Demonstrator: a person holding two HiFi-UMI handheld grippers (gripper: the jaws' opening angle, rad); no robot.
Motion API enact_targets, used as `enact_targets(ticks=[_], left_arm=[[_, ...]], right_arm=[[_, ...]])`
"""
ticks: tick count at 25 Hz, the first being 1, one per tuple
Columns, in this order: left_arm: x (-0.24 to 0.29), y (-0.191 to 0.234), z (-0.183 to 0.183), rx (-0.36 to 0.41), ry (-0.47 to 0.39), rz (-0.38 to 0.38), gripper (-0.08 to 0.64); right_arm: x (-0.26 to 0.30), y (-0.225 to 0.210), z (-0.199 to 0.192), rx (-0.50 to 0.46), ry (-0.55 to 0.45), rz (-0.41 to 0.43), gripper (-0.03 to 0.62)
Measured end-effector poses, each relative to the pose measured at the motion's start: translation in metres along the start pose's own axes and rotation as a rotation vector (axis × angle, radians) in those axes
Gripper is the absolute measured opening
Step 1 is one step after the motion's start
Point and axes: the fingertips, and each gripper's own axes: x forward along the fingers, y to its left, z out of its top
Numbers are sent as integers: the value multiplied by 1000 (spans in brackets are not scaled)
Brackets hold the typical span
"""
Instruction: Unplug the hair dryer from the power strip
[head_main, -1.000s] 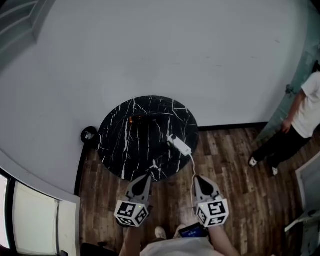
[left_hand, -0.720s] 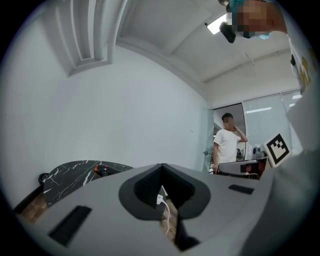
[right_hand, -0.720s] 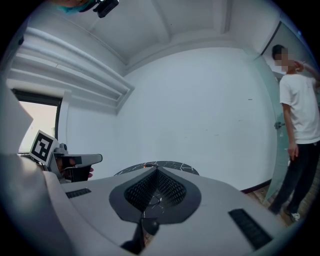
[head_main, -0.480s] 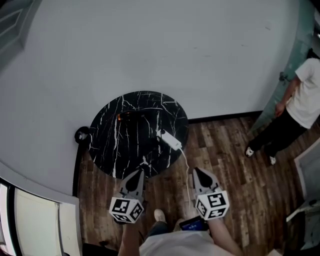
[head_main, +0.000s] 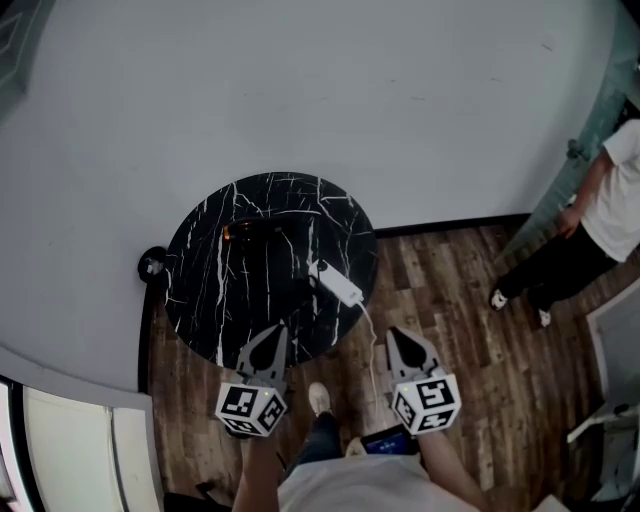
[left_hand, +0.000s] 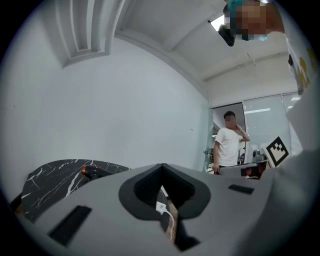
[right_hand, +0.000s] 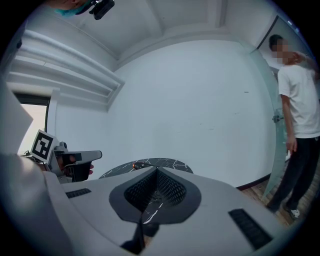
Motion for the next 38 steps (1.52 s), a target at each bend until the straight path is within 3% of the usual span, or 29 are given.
enact_targets(ticks=[11,19,26,32,38], left_arm=[[112,79,9,-14,45,-81,0],[170,118,-3,-19,117,-160,0],[200,133,-15,-32,137,-232,0],[210,134,-18,-30,153,-265,-1],[215,136,-15,-44,143,-268,0]], right_arm=[[124,-14,25,16,55,-20,-3],[192,-13,19,27,120,-18,-2],[217,-15,13,39,140,-49,-2],[219,-8,21,34,116,-1,-2],[225,-16,19,68,108,-10,-2]])
